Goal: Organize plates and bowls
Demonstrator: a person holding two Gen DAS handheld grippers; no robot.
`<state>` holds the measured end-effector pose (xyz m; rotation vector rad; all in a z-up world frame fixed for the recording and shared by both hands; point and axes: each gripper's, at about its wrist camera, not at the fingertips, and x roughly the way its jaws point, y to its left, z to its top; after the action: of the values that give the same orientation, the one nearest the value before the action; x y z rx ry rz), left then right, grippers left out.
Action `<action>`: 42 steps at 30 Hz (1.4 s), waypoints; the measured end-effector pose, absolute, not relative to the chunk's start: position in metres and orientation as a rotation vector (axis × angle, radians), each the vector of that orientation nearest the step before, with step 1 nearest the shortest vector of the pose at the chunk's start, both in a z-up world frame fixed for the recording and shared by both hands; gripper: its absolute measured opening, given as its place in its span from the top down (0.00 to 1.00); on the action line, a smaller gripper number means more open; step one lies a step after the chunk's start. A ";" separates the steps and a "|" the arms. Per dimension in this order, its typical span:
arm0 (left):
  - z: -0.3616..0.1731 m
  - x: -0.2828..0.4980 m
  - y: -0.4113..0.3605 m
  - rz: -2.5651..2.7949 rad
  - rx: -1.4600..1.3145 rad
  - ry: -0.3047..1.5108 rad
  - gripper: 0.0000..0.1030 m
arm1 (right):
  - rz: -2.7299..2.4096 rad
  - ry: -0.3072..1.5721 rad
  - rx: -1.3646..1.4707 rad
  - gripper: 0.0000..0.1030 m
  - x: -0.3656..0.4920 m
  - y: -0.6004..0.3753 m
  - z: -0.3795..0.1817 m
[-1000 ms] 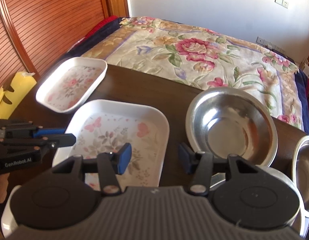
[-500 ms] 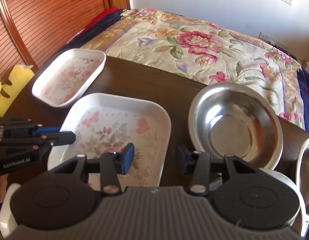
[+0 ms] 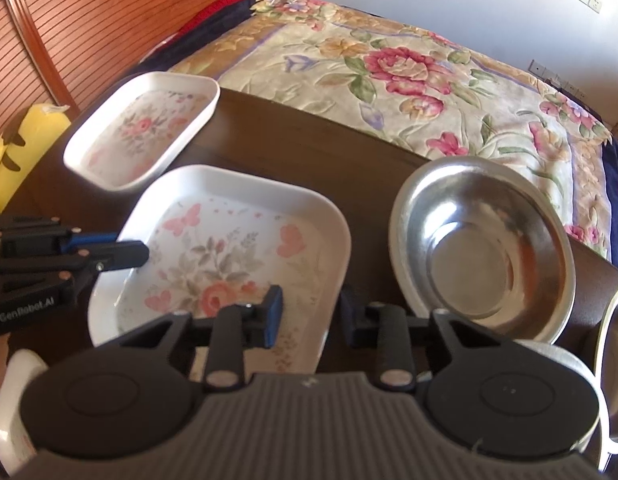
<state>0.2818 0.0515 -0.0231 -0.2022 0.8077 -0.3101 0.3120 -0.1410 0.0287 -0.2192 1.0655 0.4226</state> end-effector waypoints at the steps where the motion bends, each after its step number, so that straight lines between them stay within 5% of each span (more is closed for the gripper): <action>1: -0.022 0.281 0.053 -0.307 -0.210 0.808 0.90 | 0.423 1.061 -0.213 0.76 0.311 -0.142 0.029; 10: -0.011 0.271 0.059 -0.290 -0.212 0.780 0.93 | 0.425 1.019 -0.178 0.89 0.302 -0.146 0.037; 42: 0.038 0.226 0.051 -0.292 -0.173 0.678 0.94 | 0.392 0.851 -0.133 0.93 0.265 -0.162 0.085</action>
<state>0.2261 0.0513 0.0377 -0.1726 0.6784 -0.2917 0.2653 -0.1622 0.0847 -0.1327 0.8506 0.3915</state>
